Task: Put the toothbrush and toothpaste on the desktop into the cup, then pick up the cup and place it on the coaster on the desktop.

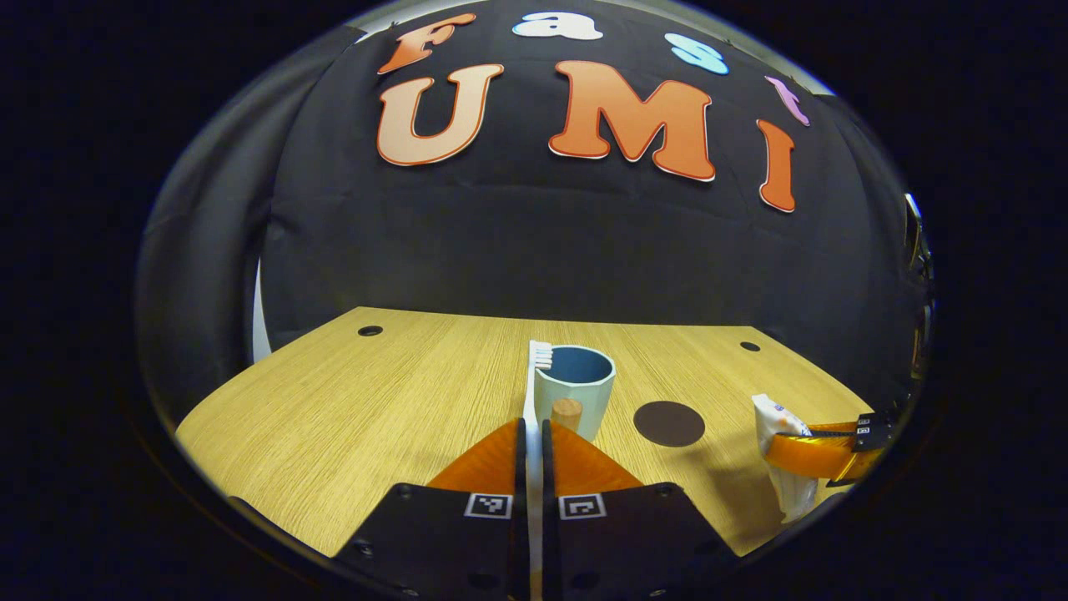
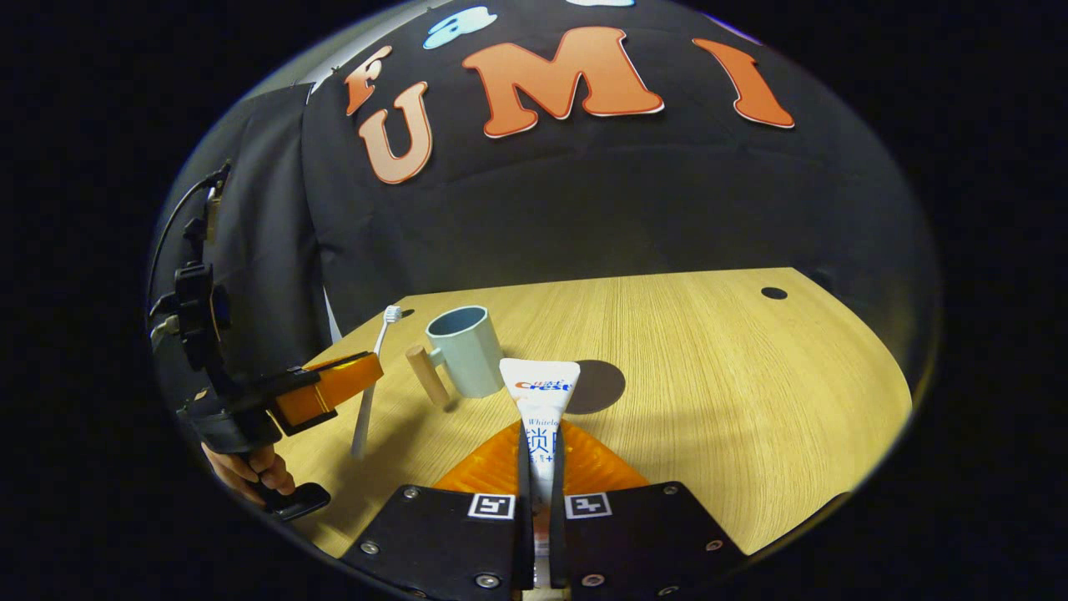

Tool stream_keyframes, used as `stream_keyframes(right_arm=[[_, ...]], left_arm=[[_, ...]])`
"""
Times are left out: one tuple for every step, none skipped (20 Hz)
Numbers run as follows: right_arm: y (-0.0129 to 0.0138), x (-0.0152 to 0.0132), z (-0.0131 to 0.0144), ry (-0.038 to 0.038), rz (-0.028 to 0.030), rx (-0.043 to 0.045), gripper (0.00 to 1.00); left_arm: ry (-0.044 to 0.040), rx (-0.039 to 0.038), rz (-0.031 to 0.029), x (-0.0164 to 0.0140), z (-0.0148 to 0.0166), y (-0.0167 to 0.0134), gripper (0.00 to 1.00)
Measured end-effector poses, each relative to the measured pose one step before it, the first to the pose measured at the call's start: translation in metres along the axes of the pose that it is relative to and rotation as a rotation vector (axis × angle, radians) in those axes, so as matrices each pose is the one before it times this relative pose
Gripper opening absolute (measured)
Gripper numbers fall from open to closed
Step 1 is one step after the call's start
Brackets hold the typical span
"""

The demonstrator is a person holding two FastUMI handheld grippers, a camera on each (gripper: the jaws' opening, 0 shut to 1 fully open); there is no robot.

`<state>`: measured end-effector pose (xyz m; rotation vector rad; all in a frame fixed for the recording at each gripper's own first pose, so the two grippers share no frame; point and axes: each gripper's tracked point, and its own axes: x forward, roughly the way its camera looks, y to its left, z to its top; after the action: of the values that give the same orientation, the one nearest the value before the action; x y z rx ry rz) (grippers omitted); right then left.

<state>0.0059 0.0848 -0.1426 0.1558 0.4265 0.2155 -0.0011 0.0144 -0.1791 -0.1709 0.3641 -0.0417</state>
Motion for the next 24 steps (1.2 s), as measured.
stream_keyframes(right_arm=[[0.00126,-0.00092,0.00131,-0.00963,0.00264,-0.00686,0.07],[-0.00016,0.00013,0.00155,-0.00701,0.00016,-0.00448,0.07],[0.00058,-0.00017,0.00026,-0.00649,0.00232,-0.00439,0.07],[0.00086,0.00083,0.00127,-0.00466,0.00239,-0.0044,0.07],[0.00053,0.00086,0.00134,-0.00564,0.0013,-0.00606,0.07],[0.00008,0.00123,-0.00049,0.00223,0.0011,-0.00979,0.07],[0.0008,0.00101,-0.00132,-0.00569,0.00058,-0.01118,0.07],[0.00049,0.0,0.00161,-0.00634,0.0006,-0.01265,0.07],[0.00055,-0.00029,0.00044,-0.00627,0.00029,-0.00754,0.07],[0.00028,-0.00007,0.00264,-0.0083,0.0044,-0.00179,0.07],[0.00023,-0.00025,0.00148,-0.00875,0.00223,0.00135,0.07],[-0.00084,0.00009,0.00322,-0.01266,-0.00023,0.00159,0.07],[-0.00169,0.00089,0.00433,-0.01361,-0.00349,0.00092,0.07],[-0.0018,-0.00058,0.00366,-0.01301,-0.0031,0.00011,0.07],[-0.00167,-0.00037,0.00297,-0.01122,-0.00215,-0.00087,0.07],[-0.00048,0.00031,0.00219,-0.00709,0.00559,-0.00851,0.07],[-0.00148,-0.00056,0.00032,-0.00522,-0.0036,-0.01175,0.07],[-0.0031,-0.00094,0.00046,-0.0052,-0.00726,-0.00691,0.07],[-0.00025,-0.00032,0.00152,-0.00412,0.00322,-0.00345,0.07],[0.00142,-0.00073,0.00227,-0.00561,0.00316,-0.00141,0.07],[-0.00043,-0.00142,0.00136,-0.00811,0.00146,-0.00299,0.07],[0.00107,0.00005,0.00271,-0.01012,0.00151,-0.00377,0.07],[-0.00091,-0.0001,0.00059,-0.00701,0.00077,-0.00325,0.07],[0.00074,-0.00013,0.00071,-0.00484,0.0023,-0.00489,0.07]], left_arm=[[-0.00825,-0.01049,0.00541,0.00076,0.0029,0.00178,0.06],[-0.01578,-0.00529,0.00619,0.00227,0.00506,0.00172,0.06],[-0.02101,-0.00352,0.0016,0.00282,0.00611,0.00158,0.06],[-0.01855,0.00111,0.00231,0.00258,0.00598,0.00063,0.06],[-0.0097,0.01224,0.00669,0.00283,0.0042,0.00181,0.06],[-0.01041,0.01207,0.01252,0.00269,0.00468,0.00231,0.06],[-0.00676,0.00603,0.00408,0.00335,0.00467,0.00075,0.06],[-0.01424,-0.00078,0.00209,0.0051,0.00591,0.0001,0.06],[-0.01189,-0.00092,0.00004,0.00406,0.00633,-0.00007,0.06],[-0.01638,0.00095,0.0013,0.00149,0.0035,-0.00066,0.06],[-0.02076,0.0006,-0.00258,0.0028,0.00644,-0.00136,0.06],[-0.0224,0.0048,-0.00364,0.00325,0.00668,-0.00234,0.06],[-0.02726,0.00676,-0.00064,0.00406,0.00916,-0.002,0.06],[-0.0304,0.00747,-0.00417,0.00228,0.00882,-0.00245,0.06],[-0.02555,0.0017,-0.01406,0.00303,0.00639,-0.0043,0.06],[-0.0167,-0.00677,-0.01637,0.00509,0.00375,-0.00251,0.06],[-0.00505,-0.00681,0.00285,0.00299,0.00282,0.00009,0.05],[-0.01561,-0.00304,-0.00477,0.00138,0.00487,-0.00151,0.06],[-0.0265,-0.00194,0.001,0.00267,0.00737,-0.00092,0.06],[-0.02321,0.00049,-0.00644,0.00478,0.00724,-0.00324,0.06],[-0.0207,-0.00133,-0.0012,0.00344,0.00786,-0.00216,0.06],[-0.01643,-0.0019,-0.00715,0.00148,0.00453,-0.00226,0.06],[-0.0178,-0.00195,-0.00434,0.00266,0.00503,-0.00286,0.06],[-0.01822,0.00203,-0.01046,0.00325,0.00317,-0.0038,0.06]])
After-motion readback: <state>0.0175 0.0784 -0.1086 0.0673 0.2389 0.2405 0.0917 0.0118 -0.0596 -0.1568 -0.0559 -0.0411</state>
